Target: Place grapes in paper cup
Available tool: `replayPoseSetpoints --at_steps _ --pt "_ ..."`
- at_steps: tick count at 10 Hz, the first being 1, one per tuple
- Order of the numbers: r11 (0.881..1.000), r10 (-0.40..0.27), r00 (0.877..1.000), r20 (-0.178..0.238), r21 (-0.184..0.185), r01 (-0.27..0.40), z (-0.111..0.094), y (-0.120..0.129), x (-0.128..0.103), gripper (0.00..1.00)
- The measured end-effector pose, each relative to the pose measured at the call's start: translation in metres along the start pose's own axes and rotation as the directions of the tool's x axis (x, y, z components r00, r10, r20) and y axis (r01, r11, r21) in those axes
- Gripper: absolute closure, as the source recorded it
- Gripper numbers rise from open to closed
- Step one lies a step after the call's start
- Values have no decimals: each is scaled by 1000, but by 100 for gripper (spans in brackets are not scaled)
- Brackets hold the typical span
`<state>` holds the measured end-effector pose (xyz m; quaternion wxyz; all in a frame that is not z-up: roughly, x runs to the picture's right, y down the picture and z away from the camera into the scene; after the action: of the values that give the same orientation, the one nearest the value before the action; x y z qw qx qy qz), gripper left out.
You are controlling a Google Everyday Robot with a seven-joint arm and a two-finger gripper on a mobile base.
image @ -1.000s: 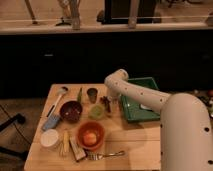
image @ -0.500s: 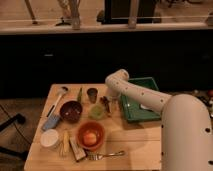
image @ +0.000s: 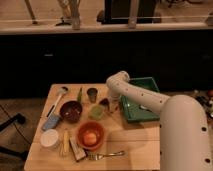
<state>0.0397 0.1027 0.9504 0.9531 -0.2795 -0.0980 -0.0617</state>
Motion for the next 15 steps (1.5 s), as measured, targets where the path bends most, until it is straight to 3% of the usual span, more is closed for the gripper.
replayPoseSetpoints --at_steps 2,4,15 --pt "1000 -1 1000 -1 6 1 0 0 1 84" --pt "1000 -9 1000 -4 14 9 0 -1 1 99" --pt "995 -75 997 23 73 73 -20 -5 -13 100"
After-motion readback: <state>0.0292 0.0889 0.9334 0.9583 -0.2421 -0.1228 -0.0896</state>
